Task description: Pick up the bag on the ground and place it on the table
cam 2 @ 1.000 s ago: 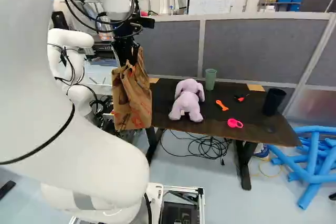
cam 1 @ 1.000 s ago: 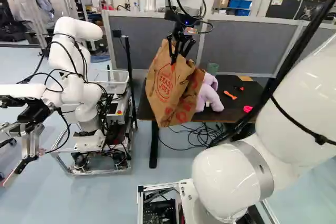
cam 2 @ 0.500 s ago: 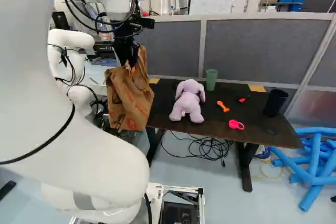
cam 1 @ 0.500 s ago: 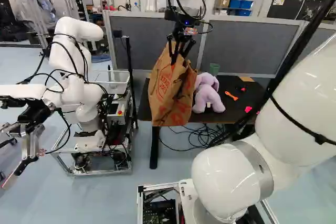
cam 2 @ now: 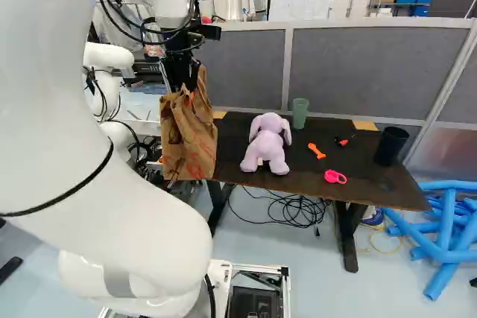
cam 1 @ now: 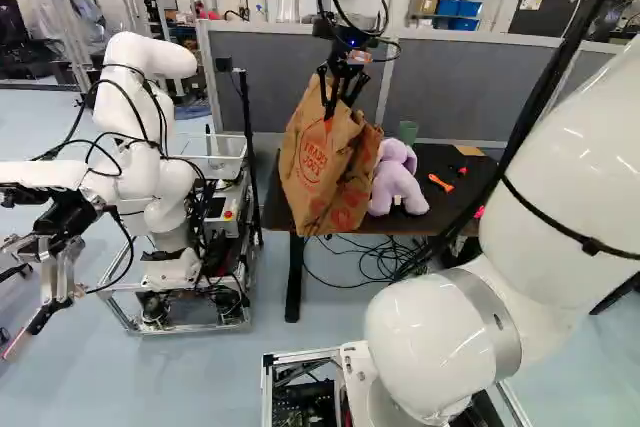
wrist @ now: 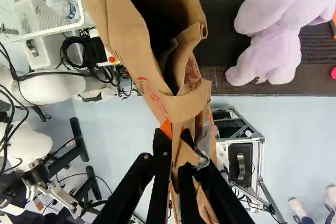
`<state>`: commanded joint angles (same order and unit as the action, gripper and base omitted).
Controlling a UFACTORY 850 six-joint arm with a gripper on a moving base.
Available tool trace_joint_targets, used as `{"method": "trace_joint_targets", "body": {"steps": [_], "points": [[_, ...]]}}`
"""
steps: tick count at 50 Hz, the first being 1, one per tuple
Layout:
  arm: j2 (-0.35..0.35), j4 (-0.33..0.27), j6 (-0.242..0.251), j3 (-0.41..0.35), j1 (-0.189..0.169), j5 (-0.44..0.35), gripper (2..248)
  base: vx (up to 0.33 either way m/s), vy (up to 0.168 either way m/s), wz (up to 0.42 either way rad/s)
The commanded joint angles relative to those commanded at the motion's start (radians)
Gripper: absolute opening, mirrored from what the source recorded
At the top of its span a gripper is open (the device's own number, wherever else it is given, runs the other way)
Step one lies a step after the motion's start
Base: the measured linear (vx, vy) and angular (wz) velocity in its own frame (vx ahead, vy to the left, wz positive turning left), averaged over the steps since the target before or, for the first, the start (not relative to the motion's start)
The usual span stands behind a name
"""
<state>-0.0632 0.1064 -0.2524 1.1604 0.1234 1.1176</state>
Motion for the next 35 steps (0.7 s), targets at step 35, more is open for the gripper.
{"method": "trace_joint_targets", "body": {"steps": [35], "points": [[0.138,0.0,0.0,0.14,-0.014,0.0,21,0.0,0.0,0.0]]}}
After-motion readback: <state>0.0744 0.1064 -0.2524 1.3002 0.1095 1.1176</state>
